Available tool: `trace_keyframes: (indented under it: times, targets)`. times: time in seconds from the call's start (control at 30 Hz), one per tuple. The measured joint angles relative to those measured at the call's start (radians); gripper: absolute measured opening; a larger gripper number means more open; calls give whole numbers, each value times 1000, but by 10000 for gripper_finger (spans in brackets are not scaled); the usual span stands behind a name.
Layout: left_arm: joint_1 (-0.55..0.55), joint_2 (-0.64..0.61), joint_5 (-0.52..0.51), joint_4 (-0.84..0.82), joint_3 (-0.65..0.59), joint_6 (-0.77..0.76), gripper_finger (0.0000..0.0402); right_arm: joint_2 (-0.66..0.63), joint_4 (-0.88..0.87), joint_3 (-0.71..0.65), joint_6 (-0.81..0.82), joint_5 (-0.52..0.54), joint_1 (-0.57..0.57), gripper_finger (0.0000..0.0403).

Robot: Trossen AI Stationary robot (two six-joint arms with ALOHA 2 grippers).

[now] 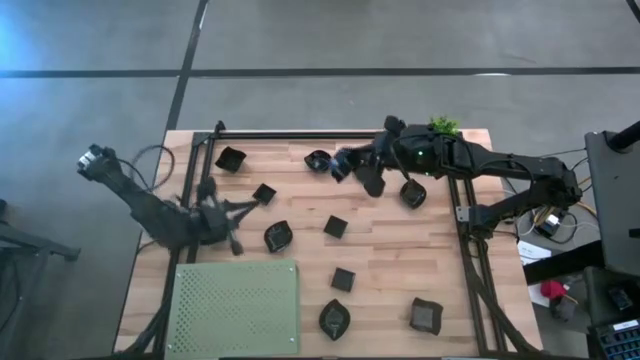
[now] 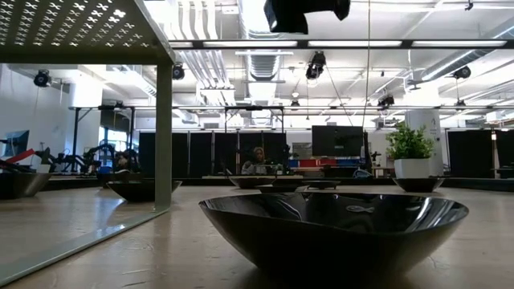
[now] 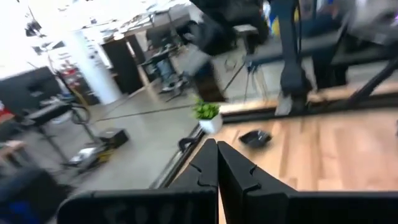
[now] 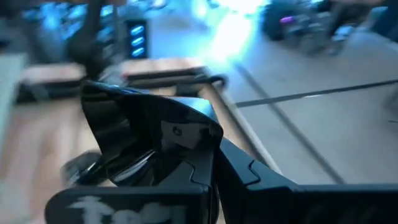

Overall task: Pick & Place Mini shaped plates
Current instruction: Put the black distorted square plate on the shelf

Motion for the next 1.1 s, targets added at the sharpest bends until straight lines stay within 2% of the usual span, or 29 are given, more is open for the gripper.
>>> trace_keyframes:
  times: [0.17,0.43,0.77,0.97,1.1]
  targets:
    - [20,143,-134,7,114,91,0,26,75,-4,46,135,0,8]
    - [103,305,-288,7,234,198,0,93,156,-3,100,265,0,8]
    - [238,398,-269,4,301,267,0,174,254,-5,101,282,0,8]
    - [266,404,-192,17,310,160,0,183,281,-4,99,282,0,8]
    - [277,405,-187,17,308,113,5,186,298,-5,96,282,0,8]
